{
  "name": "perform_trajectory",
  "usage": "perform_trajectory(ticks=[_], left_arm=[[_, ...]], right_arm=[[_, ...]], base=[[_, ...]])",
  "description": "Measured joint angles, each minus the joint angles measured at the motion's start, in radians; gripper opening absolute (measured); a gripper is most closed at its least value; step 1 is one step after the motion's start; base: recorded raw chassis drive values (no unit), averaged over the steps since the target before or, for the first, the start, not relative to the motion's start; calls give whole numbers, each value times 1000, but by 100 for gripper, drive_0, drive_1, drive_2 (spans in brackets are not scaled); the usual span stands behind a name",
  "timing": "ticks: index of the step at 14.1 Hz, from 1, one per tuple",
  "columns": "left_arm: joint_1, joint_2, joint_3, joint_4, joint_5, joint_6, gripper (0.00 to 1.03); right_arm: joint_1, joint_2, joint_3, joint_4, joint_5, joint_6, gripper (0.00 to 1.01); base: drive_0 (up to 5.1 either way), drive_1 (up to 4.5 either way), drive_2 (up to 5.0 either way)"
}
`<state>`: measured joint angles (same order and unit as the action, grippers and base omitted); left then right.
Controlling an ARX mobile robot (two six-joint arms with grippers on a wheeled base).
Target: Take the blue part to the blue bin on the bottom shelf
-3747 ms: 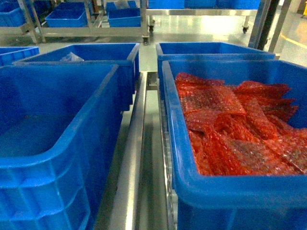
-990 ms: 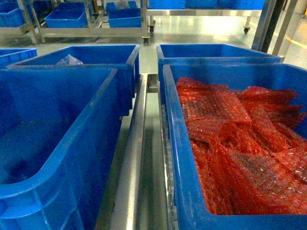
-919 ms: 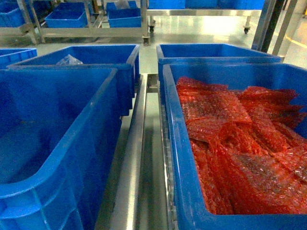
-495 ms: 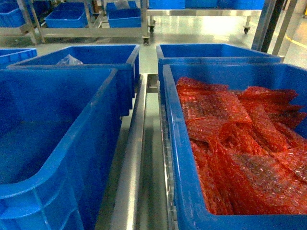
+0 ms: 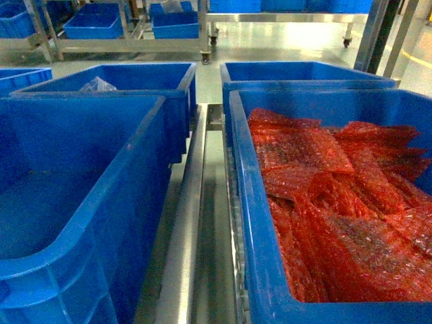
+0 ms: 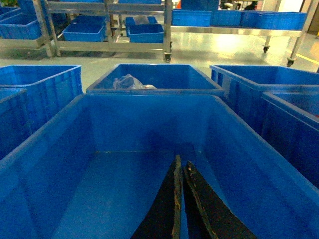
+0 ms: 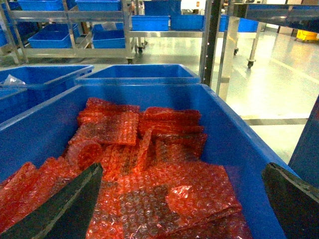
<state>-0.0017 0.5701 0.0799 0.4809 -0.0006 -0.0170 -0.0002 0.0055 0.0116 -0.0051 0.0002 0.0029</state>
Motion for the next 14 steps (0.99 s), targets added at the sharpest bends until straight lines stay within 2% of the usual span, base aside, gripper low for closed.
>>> perform_trajectory(ticks=[10, 11, 13, 14], left_arm=[[0, -134, -37, -91, 0, 0, 2], [0, -155, -58, -67, 0, 0, 2], [0, -355, -69, -265, 0, 0, 2], [0, -385, -69, -295, 0, 0, 2]], right_arm=[[0, 0, 0, 0, 0, 0, 98], [0, 0, 0, 0, 0, 0, 98], [0, 0, 0, 0, 0, 0, 98], [0, 0, 0, 0, 0, 0, 98]], base=[[0, 0, 0], [0, 0, 0], [0, 0, 0], [0, 0, 0]])
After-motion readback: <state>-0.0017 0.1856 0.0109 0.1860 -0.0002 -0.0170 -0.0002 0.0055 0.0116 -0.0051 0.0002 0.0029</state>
